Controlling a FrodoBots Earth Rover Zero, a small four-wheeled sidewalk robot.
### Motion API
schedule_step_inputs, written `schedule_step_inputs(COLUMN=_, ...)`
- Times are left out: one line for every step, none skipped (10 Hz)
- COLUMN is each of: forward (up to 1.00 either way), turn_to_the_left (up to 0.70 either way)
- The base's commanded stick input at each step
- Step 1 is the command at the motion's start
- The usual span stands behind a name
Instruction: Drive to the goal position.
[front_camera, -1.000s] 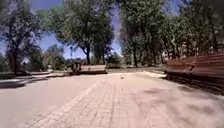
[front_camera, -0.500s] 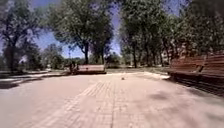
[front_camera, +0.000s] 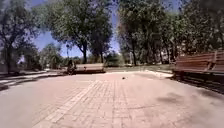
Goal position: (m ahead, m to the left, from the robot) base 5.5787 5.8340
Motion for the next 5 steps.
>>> schedule_step_inputs(forward=0.85, turn_to_the_left=0.00)
schedule_step_inputs(forward=0.85, turn_to_the_left=0.00)
schedule_step_inputs(forward=0.85, turn_to_the_left=0.00)
schedule_step_inputs(forward=0.85, turn_to_the_left=0.00)
schedule_step_inputs(forward=0.85, turn_to_the_left=0.00)
